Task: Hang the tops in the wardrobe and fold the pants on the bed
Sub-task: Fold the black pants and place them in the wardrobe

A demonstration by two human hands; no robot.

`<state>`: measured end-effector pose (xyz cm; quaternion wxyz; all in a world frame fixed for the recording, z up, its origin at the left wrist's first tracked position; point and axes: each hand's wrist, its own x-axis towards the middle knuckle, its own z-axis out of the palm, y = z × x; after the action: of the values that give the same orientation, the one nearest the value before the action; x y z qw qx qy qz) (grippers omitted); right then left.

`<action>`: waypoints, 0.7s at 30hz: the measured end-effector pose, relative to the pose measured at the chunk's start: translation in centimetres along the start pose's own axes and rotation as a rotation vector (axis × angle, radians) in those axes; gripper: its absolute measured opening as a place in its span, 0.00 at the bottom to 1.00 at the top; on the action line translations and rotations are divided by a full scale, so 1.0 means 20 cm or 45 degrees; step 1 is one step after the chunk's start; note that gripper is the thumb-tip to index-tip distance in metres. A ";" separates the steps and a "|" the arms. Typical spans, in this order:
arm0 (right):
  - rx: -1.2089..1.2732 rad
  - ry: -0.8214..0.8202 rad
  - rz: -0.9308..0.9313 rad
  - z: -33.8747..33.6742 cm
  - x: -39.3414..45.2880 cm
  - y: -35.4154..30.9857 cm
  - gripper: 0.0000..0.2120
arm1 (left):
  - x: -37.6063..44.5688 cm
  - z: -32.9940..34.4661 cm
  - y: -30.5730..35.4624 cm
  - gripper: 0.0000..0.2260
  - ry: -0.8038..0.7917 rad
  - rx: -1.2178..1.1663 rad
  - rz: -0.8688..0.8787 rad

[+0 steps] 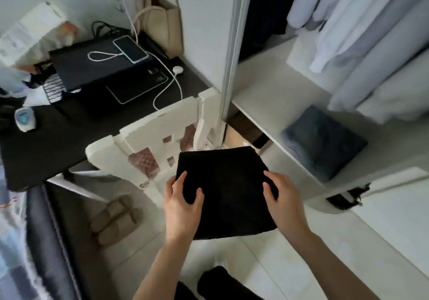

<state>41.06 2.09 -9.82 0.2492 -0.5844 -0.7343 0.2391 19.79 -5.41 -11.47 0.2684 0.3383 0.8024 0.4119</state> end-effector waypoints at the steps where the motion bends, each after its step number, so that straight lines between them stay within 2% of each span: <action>1: -0.005 0.024 0.036 -0.05 0.03 0.06 0.14 | 0.04 0.08 0.06 0.24 -0.049 0.003 0.037; 10: -0.059 0.293 0.424 -0.28 0.19 0.45 0.15 | 0.40 0.69 0.44 0.21 -0.470 0.137 0.367; 15: -0.040 0.555 0.659 -0.38 0.41 0.61 0.11 | 0.63 1.11 0.67 0.20 -0.758 0.180 0.524; 21: 0.049 0.955 0.787 -0.46 0.78 0.79 0.20 | 0.97 1.64 1.08 0.24 -0.910 0.030 0.770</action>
<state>55.60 21.02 -11.57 0.4248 -0.8163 -0.3814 0.0882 37.89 34.47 -13.10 0.3921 0.6807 0.5296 0.3201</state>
